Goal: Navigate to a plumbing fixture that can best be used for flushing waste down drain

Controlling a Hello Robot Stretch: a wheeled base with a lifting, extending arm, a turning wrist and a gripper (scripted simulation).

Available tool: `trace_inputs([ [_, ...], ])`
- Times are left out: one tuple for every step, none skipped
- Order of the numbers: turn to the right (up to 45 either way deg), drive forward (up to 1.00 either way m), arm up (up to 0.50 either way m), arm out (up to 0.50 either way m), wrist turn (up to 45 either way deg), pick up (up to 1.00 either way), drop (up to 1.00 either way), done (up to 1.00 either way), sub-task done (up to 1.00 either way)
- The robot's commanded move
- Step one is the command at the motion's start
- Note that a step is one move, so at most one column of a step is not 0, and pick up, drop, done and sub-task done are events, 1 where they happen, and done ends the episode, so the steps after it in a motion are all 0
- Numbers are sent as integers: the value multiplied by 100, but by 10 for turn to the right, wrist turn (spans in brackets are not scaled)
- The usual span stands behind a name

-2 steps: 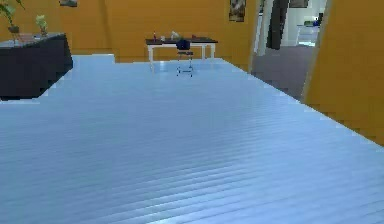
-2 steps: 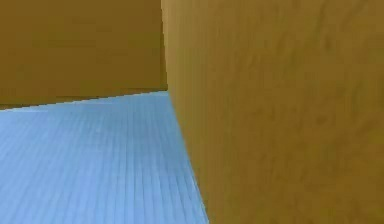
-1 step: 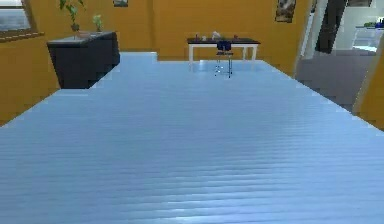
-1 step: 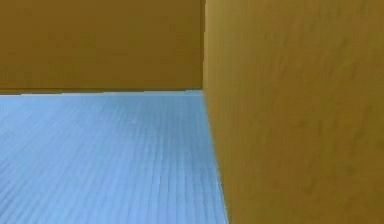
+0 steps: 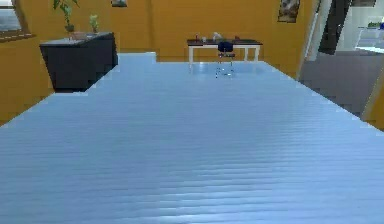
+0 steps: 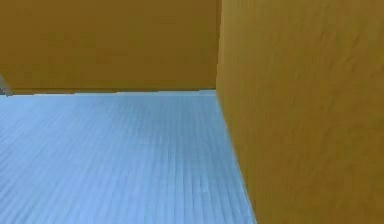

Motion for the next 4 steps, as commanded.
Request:
trace_inputs([
  [330,0,0,0,0,0,0,0,0],
  [0,100,0,0,0,0,0,0,0],
  [30,0,0,0,0,0,0,0,0],
  [0,100,0,0,0,0,0,0,0],
])
